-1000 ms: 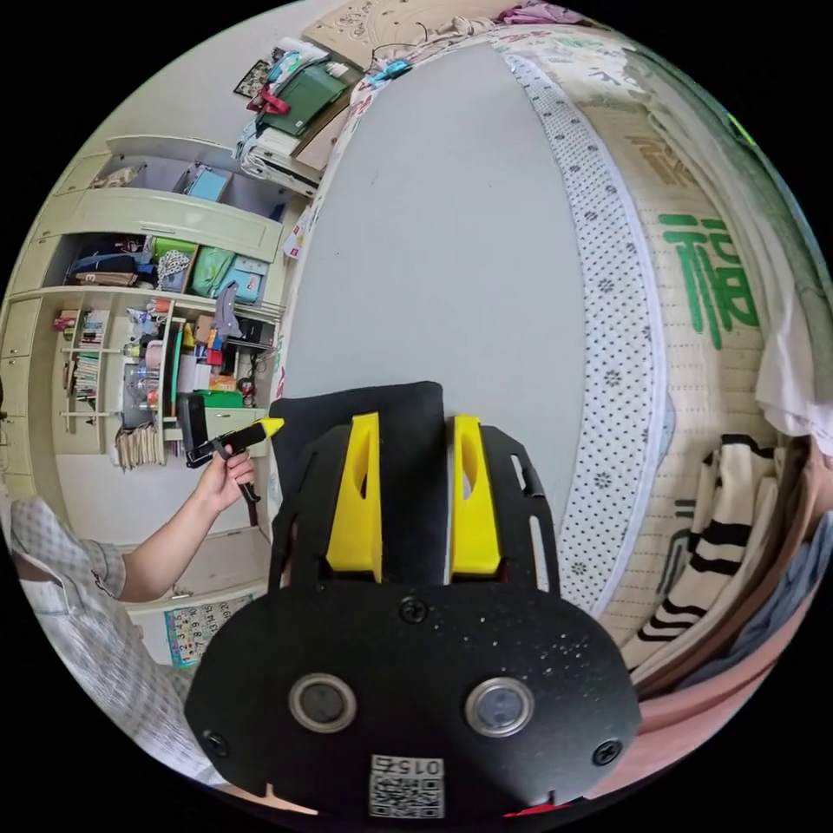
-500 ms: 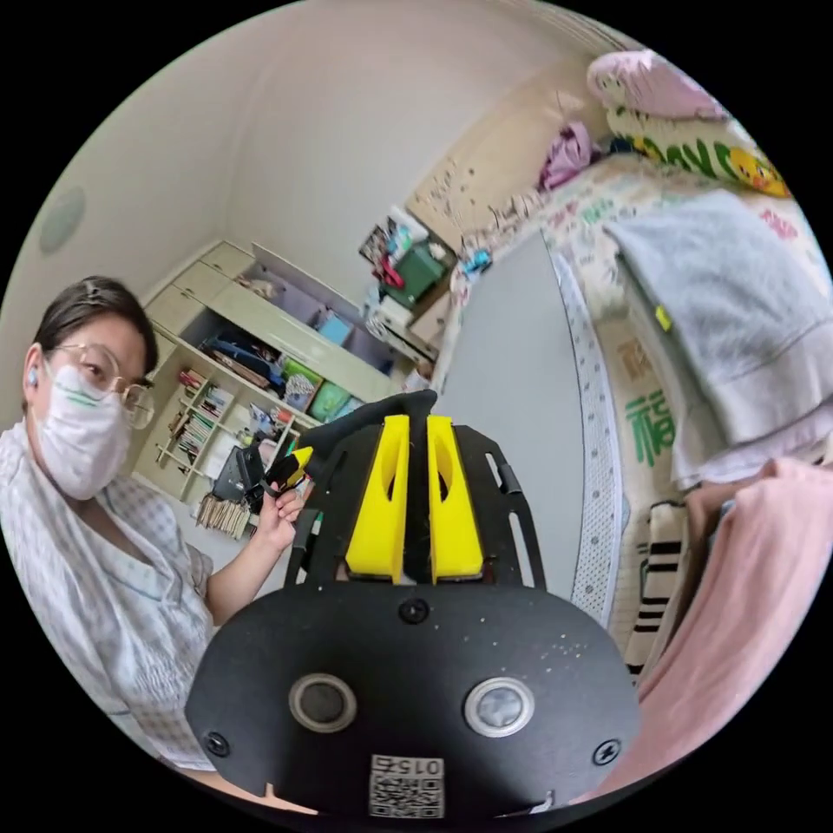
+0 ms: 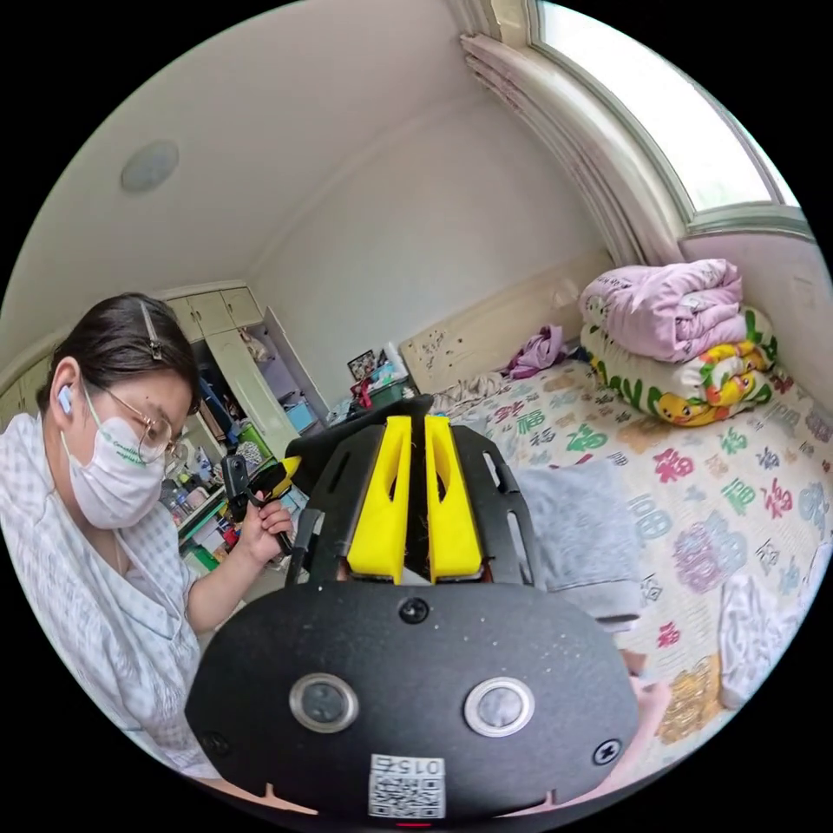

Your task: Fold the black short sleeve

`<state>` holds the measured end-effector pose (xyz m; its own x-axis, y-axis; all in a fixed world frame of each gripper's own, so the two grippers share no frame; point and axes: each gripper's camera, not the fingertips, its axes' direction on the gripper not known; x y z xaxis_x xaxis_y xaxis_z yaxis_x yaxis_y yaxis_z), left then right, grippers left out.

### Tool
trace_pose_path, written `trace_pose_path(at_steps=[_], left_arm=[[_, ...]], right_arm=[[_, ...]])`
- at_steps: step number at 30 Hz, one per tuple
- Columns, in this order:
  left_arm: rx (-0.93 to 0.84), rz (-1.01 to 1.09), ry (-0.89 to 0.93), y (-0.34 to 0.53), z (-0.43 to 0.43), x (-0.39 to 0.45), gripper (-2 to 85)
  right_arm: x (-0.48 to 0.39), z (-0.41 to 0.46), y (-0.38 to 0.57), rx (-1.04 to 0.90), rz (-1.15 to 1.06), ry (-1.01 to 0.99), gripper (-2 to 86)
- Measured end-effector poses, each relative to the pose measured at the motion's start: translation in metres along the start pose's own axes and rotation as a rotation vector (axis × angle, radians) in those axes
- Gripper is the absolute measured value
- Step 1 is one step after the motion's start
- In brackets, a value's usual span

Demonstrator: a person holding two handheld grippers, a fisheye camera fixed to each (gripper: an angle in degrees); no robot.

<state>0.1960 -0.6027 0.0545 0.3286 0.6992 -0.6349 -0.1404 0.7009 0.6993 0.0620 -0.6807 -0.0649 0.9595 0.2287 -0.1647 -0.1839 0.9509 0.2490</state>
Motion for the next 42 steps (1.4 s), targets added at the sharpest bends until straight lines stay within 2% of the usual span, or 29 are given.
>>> trace_pose_path(at_steps=[4,9,12,14,17,21,23,25,27,28,30,32,35,40,42], left_arm=[[-0.014,-0.062,0.048,-0.006,0.067,-0.004,4.5],[-0.041,-0.171,0.021,-0.001,0.137,-0.031,4.6],[-0.093,-0.167,-0.112,0.001,0.184,-0.059,4.7],[-0.199,-0.2,-0.269,0.004,0.23,-0.1,5.0],[-0.38,-0.251,-0.409,0.01,0.29,-0.152,5.0],[-0.556,-0.182,-0.525,0.014,0.346,-0.174,5.2],[-0.627,-0.174,-0.575,0.019,0.366,-0.181,5.7],[-0.622,-0.2,-0.574,0.021,0.37,-0.183,6.4],[-0.589,-0.228,-0.588,0.024,0.364,-0.18,6.9],[-0.558,-0.229,-0.594,0.028,0.355,-0.175,7.0],[-0.525,-0.198,-0.61,0.037,0.337,-0.162,7.0],[-0.52,-0.196,-0.526,0.055,0.311,-0.14,7.0],[-0.517,-0.231,-0.365,0.089,0.291,-0.102,8.4],[-0.546,-0.383,-0.157,0.14,0.306,-0.065,10.6],[-0.547,-0.413,-0.126,0.15,0.317,-0.062,10.6]], right_arm=[[0.024,-0.015,-0.034,-0.042,-0.011,0.064,1.4],[0.068,0.017,-0.06,-0.139,-0.009,0.124,1.4],[0.111,0.071,-0.066,-0.249,0.059,0.205,1.5],[0.15,0.13,-0.066,-0.348,0.138,0.265,1.7],[0.2,0.202,-0.056,-0.491,0.3,0.37,2.2],[0.221,0.249,-0.038,-0.597,0.342,0.537,3.4],[0.222,0.255,-0.036,-0.63,0.284,0.586,4.6],[0.218,0.247,-0.036,-0.628,0.223,0.607,4.7],[0.201,0.231,-0.031,-0.63,0.081,0.645,3.3],[0.179,0.216,-0.023,-0.631,-0.07,0.682,2.8],[0.142,0.185,-0.004,-0.635,-0.208,0.659,3.6],[0.087,0.135,0.034,-0.675,-0.333,0.487,6.0],[0.039,0.089,0.091,-0.735,-0.23,0.379,7.5],[-0.006,0.077,0.173,-0.768,0.023,0.342,13.1],[-0.015,0.09,0.195,-0.801,0.036,0.397,13.7]])
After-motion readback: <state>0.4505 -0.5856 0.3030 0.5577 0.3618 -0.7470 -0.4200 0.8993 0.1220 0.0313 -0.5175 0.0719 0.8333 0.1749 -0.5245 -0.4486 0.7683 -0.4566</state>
